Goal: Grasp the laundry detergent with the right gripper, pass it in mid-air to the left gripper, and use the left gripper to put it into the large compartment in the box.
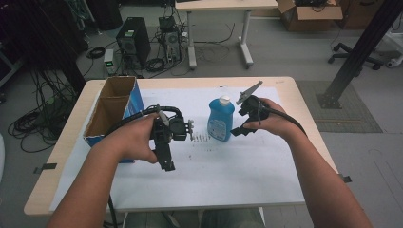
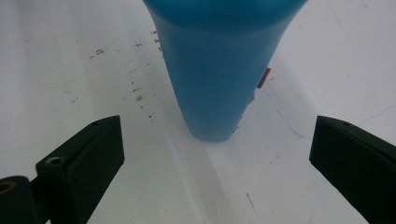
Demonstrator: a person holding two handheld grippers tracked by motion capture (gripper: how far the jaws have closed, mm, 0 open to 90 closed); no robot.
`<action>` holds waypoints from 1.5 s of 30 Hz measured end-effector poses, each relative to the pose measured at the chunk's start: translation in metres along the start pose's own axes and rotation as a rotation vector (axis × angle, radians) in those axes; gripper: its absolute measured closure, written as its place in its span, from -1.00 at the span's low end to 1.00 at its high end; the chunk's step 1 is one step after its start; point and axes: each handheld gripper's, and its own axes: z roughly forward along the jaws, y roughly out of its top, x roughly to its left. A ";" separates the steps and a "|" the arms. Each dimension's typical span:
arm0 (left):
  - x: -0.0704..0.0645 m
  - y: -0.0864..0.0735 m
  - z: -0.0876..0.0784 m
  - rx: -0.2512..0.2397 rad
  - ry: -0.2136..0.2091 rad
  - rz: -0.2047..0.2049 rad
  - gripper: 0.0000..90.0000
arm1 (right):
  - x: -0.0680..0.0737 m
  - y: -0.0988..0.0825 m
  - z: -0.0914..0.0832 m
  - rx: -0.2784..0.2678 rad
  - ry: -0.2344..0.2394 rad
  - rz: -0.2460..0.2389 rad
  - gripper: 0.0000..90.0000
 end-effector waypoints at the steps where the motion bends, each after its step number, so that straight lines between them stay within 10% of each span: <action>1: 0.000 0.000 0.000 0.001 0.001 0.000 -1.00 | 0.001 -0.001 0.002 -0.003 0.000 0.004 -0.93; 45: -0.006 0.003 0.001 -0.003 0.016 0.013 -1.00 | 0.007 -0.016 0.053 -0.352 -0.064 0.120 -0.96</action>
